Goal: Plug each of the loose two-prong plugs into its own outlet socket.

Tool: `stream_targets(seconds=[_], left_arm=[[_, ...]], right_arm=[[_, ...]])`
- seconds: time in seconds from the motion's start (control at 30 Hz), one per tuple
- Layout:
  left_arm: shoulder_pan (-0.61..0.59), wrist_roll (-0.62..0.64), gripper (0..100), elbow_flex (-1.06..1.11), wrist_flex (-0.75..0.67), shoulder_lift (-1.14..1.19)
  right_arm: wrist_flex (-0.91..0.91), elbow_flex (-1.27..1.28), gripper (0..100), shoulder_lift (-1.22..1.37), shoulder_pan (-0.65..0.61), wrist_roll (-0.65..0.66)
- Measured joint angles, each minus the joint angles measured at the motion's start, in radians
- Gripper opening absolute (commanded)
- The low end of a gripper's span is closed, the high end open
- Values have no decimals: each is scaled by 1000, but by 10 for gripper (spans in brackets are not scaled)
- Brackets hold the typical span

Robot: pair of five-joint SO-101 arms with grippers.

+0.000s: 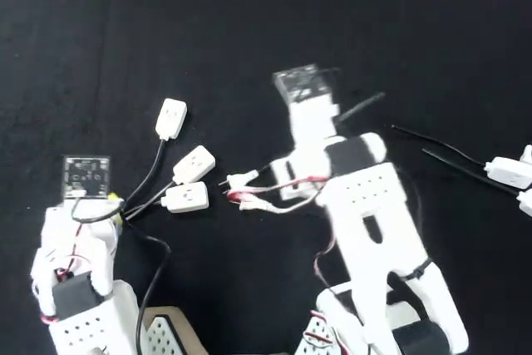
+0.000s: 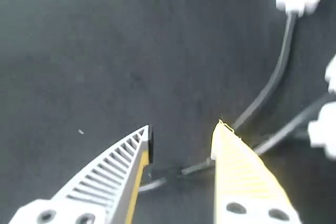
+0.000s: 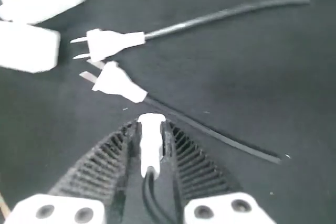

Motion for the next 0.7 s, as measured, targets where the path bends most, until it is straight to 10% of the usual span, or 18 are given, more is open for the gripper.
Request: stream_targets(seconds=[0.37,0.7], left_arm=[[503,-75,200,-61,-23,2],[694,-189,200,-98,-104,265]], right_arm=[[-94,51,11,2,72,-6],[-94,51,11,2,91,-6]])
